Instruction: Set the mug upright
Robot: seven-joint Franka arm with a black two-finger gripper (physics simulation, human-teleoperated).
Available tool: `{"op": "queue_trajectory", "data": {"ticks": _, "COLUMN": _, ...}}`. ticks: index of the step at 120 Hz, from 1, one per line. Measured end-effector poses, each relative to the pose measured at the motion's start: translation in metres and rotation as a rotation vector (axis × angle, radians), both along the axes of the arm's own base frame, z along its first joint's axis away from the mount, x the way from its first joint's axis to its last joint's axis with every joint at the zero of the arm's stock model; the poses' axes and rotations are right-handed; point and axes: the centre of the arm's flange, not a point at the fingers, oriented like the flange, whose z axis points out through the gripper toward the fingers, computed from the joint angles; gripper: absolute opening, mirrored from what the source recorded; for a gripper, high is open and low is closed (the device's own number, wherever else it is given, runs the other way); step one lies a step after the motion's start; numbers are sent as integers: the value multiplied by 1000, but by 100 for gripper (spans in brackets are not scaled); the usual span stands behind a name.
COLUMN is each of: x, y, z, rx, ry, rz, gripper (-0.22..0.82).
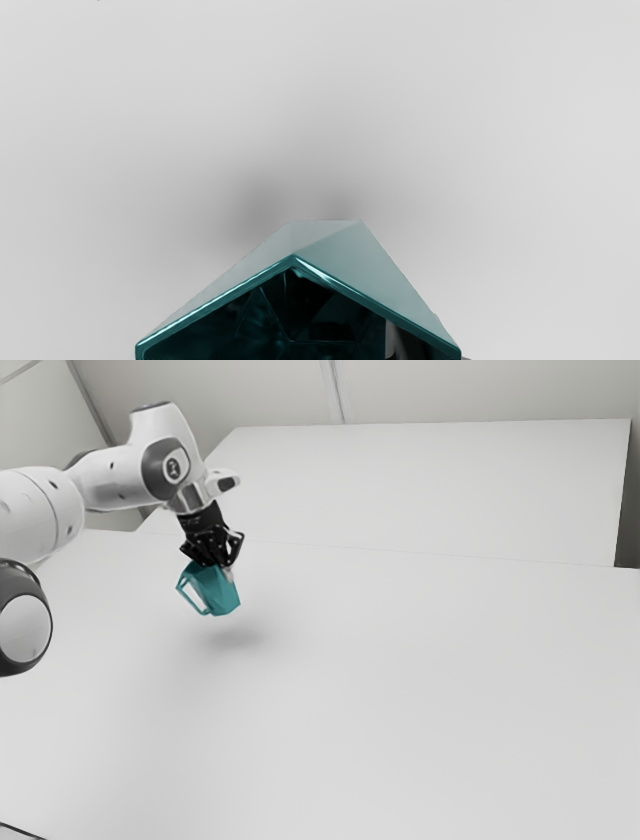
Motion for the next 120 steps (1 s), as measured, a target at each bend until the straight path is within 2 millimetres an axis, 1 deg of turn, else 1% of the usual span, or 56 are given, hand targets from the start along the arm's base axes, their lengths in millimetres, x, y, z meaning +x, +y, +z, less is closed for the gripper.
{"op": "queue_trajectory", "data": {"ticks": 34, "x": 2, "y": -12, "z": -14, "rx": 9, "ry": -27, "rz": 0, "gripper": -18}}
{"op": "queue_trajectory", "data": {"ticks": 67, "x": 2, "y": -18, "z": -31, "rx": 13, "ry": -39, "rz": 9, "gripper": -18}}
{"op": "queue_trajectory", "data": {"ticks": 86, "x": 4, "y": -22, "z": -33, "rx": 47, "ry": -47, "rz": -5, "gripper": -18}}
{"op": "queue_trajectory", "data": {"ticks": 120, "x": 6, "y": -22, "z": -39, "rx": 100, "ry": -54, "rz": -19, "gripper": -18}}
